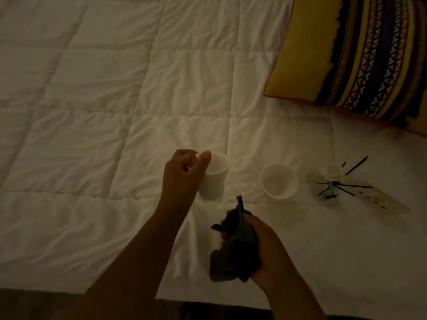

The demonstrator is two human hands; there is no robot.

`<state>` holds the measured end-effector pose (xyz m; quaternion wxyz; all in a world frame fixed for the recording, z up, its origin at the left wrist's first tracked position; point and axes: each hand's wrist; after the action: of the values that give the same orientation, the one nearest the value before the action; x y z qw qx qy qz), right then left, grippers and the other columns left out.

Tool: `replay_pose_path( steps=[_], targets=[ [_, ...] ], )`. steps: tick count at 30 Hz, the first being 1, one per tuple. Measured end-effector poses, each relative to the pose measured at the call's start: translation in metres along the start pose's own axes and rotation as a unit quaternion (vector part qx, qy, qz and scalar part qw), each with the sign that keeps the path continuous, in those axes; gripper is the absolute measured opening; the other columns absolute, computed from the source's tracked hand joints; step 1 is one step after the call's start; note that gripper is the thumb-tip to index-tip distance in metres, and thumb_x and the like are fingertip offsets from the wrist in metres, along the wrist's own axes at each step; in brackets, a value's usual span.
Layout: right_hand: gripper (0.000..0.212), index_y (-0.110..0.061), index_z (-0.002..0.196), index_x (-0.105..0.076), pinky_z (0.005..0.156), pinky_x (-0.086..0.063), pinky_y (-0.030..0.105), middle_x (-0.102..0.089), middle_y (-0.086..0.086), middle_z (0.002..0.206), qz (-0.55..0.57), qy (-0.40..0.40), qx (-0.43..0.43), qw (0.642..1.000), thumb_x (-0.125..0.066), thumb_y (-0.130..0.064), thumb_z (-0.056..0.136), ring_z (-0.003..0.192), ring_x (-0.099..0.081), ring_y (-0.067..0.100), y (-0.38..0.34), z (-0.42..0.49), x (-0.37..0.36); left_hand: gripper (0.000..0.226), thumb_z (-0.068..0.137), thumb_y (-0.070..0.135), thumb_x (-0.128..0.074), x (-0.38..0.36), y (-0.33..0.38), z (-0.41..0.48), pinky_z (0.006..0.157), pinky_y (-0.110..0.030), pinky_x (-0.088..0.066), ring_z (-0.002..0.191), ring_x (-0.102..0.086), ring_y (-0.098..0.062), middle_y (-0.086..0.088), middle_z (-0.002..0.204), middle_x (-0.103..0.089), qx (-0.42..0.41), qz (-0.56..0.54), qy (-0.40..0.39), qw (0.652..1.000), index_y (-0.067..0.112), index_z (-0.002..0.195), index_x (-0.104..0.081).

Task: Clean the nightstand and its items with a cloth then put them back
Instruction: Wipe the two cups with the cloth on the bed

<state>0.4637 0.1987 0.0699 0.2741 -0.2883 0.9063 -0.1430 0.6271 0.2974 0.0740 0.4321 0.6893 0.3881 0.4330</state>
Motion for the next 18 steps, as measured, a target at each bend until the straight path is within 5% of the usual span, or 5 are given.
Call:
replay_pose_path(
  steps=[4, 9, 13, 18],
  targets=[
    [0.037, -0.007, 0.101, -0.072, 0.068, -0.059, 0.039, -0.072, 0.019, 0.100, -0.015, -0.028, 0.005, 0.999, -0.063, -0.037, 0.081, 0.084, -0.071, 0.029, 0.011, 0.002, 0.016, 0.036, 0.078, 0.047, -0.063, -0.019, -0.031, 0.013, 0.071, -0.017, -0.052, 0.090, -0.058, -0.006, 0.008, 0.109, -0.054, -0.094, 0.148, 0.048, 0.983, 0.020, 0.061, -0.048],
    [0.040, -0.004, 0.103, -0.071, 0.071, -0.057, 0.040, -0.071, 0.023, 0.103, -0.018, 0.000, 0.001, 1.000, -0.062, -0.037, 0.082, 0.088, -0.070, 0.032, 0.018, 0.011, 0.025, 0.026, 0.081, 0.041, -0.065, -0.026, -0.085, 0.008, 0.071, -0.008, -0.046, 0.098, -0.054, 0.001, 0.014, 0.114, -0.052, -0.107, 0.173, 0.041, 0.978, 0.028, 0.071, -0.045],
    [0.036, -0.001, 0.076, -0.065, 0.068, -0.047, 0.035, -0.069, 0.023, 0.069, -0.026, 0.092, -0.067, 0.993, -0.050, -0.027, 0.096, 0.072, -0.061, 0.032, 0.016, 0.015, 0.012, 0.024, 0.078, 0.041, -0.065, -0.019, -0.093, -0.009, 0.072, -0.007, -0.040, 0.102, -0.050, 0.002, 0.020, 0.114, -0.050, -0.088, 0.179, 0.044, 0.979, 0.034, 0.088, -0.044],
    [0.030, -0.003, 0.090, -0.066, 0.048, -0.049, 0.030, -0.068, 0.012, 0.051, 0.015, 0.135, -0.117, 0.984, -0.047, -0.026, 0.096, 0.054, -0.065, 0.029, 0.001, 0.009, 0.007, 0.013, 0.083, 0.023, -0.067, -0.011, -0.061, -0.024, 0.088, -0.013, -0.041, 0.114, -0.049, -0.008, 0.004, 0.126, -0.053, -0.116, 0.220, 0.062, 0.967, 0.024, 0.091, -0.056]
  ],
)
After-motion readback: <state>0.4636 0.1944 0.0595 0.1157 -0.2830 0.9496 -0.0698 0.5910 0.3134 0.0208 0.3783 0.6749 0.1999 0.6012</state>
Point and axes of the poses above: each hand's wrist, its own z-axis towards the middle knuckle, its own x-axis out of the back of the hand, y = z × x
